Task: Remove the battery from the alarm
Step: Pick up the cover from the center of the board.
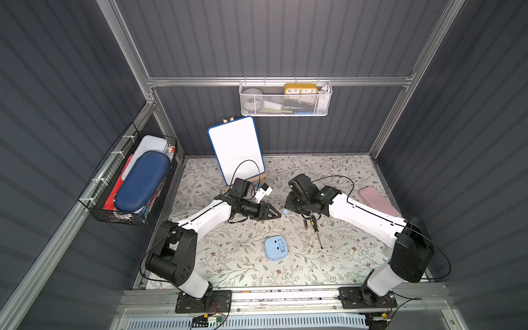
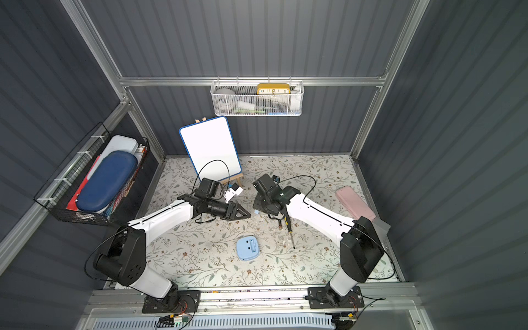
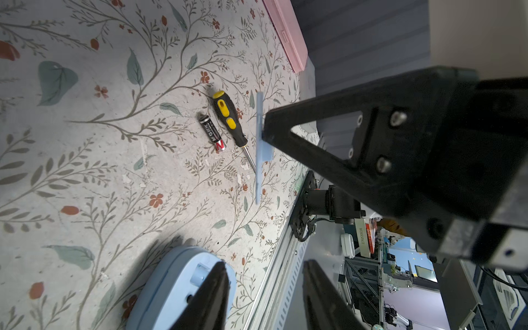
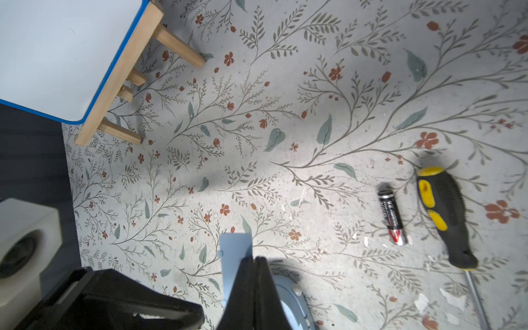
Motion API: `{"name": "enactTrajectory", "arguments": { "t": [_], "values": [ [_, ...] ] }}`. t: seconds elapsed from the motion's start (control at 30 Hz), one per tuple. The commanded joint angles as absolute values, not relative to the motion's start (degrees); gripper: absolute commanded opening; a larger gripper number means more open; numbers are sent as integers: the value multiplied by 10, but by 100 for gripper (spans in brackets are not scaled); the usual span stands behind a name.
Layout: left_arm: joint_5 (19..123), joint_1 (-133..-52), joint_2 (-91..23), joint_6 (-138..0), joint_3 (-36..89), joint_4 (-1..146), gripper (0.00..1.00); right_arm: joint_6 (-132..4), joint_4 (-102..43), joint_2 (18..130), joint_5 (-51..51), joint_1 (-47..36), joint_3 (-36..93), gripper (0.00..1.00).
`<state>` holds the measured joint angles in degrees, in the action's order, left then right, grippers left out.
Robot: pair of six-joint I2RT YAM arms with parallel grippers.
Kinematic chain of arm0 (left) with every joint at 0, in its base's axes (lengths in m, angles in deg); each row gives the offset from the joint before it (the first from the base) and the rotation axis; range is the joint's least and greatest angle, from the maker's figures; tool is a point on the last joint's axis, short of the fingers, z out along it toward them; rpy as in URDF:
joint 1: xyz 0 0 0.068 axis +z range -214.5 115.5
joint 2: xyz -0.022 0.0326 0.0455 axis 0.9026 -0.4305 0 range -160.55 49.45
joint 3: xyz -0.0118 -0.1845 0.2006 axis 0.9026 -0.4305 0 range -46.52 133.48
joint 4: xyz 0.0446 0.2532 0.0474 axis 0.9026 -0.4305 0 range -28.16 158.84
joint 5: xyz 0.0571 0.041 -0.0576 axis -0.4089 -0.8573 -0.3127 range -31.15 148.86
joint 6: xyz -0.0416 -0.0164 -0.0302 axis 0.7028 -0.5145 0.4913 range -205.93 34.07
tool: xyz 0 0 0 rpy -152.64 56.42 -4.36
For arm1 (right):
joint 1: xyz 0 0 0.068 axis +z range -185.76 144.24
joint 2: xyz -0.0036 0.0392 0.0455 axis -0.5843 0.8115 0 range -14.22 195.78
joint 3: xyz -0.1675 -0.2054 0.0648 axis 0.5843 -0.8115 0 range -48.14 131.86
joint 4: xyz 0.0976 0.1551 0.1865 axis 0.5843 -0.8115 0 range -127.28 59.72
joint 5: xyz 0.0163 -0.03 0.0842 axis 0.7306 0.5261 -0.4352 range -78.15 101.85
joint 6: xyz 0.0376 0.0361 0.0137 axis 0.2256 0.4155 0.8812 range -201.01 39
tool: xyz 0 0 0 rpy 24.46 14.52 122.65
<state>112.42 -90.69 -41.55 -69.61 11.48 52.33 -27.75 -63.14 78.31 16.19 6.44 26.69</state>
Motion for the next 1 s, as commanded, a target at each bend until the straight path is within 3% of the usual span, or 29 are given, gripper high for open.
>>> {"name": "enactTrajectory", "arguments": {
  "t": [0.0, 0.73, 0.87, 0.97],
  "values": [
    [1170, -904, -416, -710, 114, 551, 46, -280, -642, 796, 140, 70, 271, 1],
    [1153, -903, -446, -712, 122, 557, 41, -259, -612, 785, 76, 79, 269, 0],
    [1154, -904, -447, -712, 124, 557, 37, -257, -609, 776, 85, 79, 265, 0],
    [1154, -903, -448, -712, 124, 557, 28, -255, -608, 776, 82, 80, 267, 0]
  ]
}}
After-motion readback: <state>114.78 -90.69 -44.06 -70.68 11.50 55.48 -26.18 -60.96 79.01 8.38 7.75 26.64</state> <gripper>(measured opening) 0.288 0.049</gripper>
